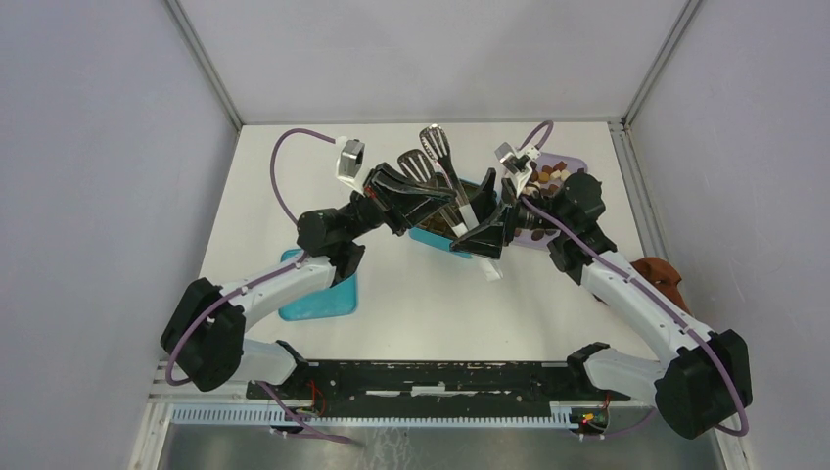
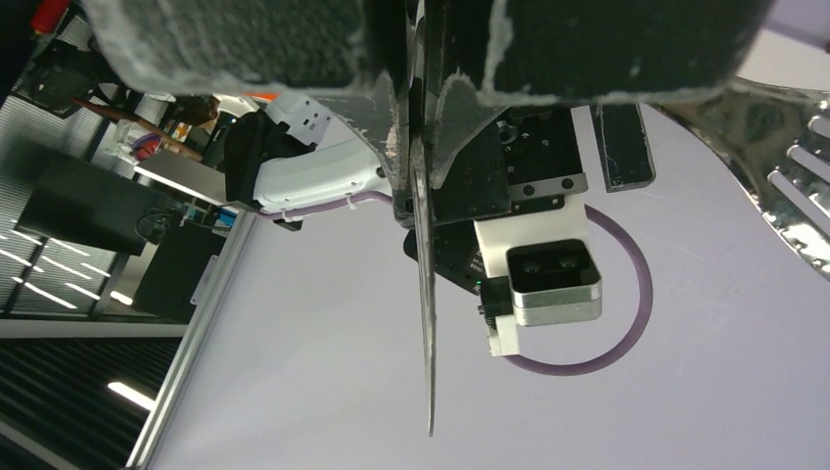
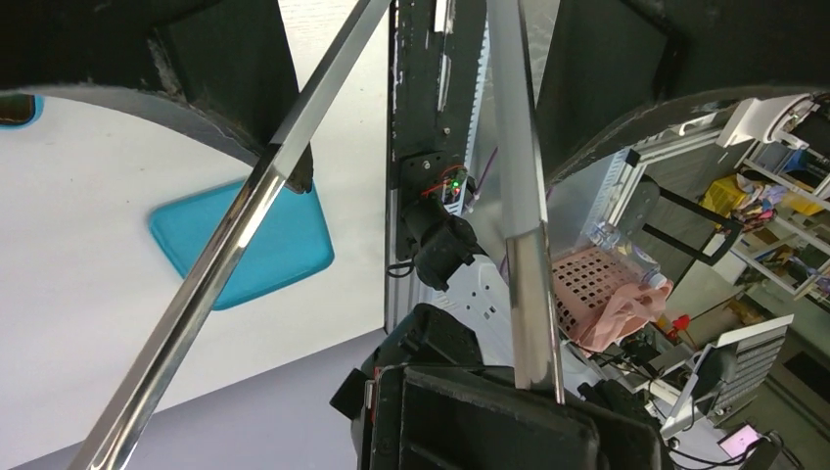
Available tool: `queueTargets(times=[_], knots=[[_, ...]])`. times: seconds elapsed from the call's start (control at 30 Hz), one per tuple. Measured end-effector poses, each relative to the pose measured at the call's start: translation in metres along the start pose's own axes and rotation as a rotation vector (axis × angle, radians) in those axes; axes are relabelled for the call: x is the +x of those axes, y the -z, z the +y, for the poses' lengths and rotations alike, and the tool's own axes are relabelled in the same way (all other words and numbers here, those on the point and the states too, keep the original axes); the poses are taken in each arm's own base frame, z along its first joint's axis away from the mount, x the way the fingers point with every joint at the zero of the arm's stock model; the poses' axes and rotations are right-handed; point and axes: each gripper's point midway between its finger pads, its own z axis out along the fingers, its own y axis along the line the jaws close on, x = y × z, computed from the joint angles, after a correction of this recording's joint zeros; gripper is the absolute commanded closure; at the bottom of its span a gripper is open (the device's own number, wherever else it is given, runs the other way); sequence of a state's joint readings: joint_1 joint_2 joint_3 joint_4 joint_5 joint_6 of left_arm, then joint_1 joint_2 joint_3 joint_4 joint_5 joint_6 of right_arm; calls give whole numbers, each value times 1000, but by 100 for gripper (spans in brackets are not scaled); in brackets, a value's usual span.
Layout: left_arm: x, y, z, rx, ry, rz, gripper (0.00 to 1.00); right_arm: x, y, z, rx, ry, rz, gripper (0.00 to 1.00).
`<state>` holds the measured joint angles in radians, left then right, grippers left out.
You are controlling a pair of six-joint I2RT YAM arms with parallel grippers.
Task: Pack the chocolate
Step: Pick up the clamp from the center of the board.
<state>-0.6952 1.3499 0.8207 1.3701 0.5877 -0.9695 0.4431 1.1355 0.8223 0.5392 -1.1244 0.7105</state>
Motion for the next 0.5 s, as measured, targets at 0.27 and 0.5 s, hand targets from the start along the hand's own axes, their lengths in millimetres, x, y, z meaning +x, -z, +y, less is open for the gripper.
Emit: queueTargets(times=[0.27,0.5], knots=[[-1,0,2,17,25,-25,98,-4,-5,-8,19,13,27,13],[0,1,12,-25,50,-28,98,-4,-7,-19,59,41,68,11]])
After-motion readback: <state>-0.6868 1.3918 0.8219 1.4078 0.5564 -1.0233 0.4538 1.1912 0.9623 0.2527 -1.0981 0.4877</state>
